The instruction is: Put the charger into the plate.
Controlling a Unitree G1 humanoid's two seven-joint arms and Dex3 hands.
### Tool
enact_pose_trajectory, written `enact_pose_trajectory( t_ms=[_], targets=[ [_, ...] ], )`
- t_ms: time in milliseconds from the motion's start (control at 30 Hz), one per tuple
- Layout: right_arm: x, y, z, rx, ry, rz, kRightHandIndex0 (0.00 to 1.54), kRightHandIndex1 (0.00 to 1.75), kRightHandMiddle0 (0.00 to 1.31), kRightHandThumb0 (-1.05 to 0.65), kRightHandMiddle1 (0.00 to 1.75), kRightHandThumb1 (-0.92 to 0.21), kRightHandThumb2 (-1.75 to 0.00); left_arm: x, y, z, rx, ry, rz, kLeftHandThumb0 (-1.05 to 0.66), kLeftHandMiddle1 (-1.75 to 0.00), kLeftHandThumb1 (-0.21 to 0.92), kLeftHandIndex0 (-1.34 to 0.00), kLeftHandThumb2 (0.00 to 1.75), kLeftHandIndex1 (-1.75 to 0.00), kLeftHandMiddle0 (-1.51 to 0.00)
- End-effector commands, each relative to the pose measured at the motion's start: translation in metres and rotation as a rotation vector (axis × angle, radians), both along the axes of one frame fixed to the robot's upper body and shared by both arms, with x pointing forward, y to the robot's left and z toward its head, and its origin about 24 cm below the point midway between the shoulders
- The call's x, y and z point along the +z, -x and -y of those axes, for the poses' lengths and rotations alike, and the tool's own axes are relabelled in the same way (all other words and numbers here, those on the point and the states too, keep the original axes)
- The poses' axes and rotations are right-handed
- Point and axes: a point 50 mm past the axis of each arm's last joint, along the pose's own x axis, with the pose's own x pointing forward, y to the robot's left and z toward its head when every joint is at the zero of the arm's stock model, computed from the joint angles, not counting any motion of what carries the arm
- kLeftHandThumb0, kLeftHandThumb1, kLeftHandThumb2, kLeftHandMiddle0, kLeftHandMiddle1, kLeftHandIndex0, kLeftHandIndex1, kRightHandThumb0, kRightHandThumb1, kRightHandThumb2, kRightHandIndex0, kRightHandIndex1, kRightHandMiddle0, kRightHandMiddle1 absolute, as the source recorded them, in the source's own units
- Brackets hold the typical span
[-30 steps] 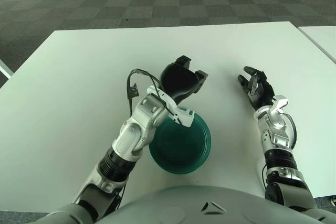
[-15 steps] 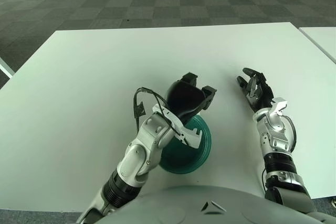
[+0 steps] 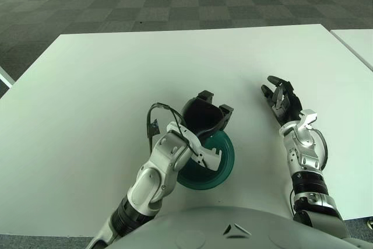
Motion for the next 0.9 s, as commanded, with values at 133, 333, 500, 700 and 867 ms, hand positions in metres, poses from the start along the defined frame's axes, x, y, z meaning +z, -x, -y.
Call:
enact_pose_trajectory(
  t_ms=[133, 333, 500, 700, 867],
  targets=[
    [-0.035, 0.023, -0.005, -0.006, -0.05, -0.18, 0.36, 0.06, 0.0, -0.69, 1.02, -0.92, -0.82, -0.006, 0.011, -0.004, -0.039, -0.026, -0.006, -0.01, -1.65, 0.29, -0.59, 1.27, -1.61, -0.58],
    [-0.034, 0.022, -0.004, -0.006, -0.05, -0.18, 0.36, 0.06, 0.0, -0.69, 1.02, -0.92, -0.82, -0.009, 0.015, -0.008, -0.052, -0.025, 0.048, -0.01, -1.64, 0.26, -0.61, 1.3, -1.61, -0.6],
    [-0.034, 0.022, -0.003, -0.006, -0.05, -0.181, 0.36, 0.05, 0.0, -0.69, 1.02, -0.92, -0.82, -0.014, 0.017, -0.01, -0.08, -0.033, 0.06, -0.01, -1.64, 0.25, -0.62, 1.31, -1.61, -0.6],
    [-0.034, 0.022, -0.002, -0.007, -0.05, -0.181, 0.36, 0.05, 0.0, -0.69, 1.02, -0.92, -0.82, -0.02, 0.019, -0.01, -0.087, -0.013, 0.08, -0.01, -1.64, 0.25, -0.61, 1.31, -1.61, -0.6],
    [-0.034, 0.022, -0.002, -0.006, -0.05, -0.181, 0.36, 0.05, 0.0, -0.69, 1.02, -0.92, -0.82, -0.02, 0.021, -0.008, -0.097, 0.001, 0.087, -0.01, -1.66, 0.24, -0.61, 1.33, -1.63, -0.6]
  ],
)
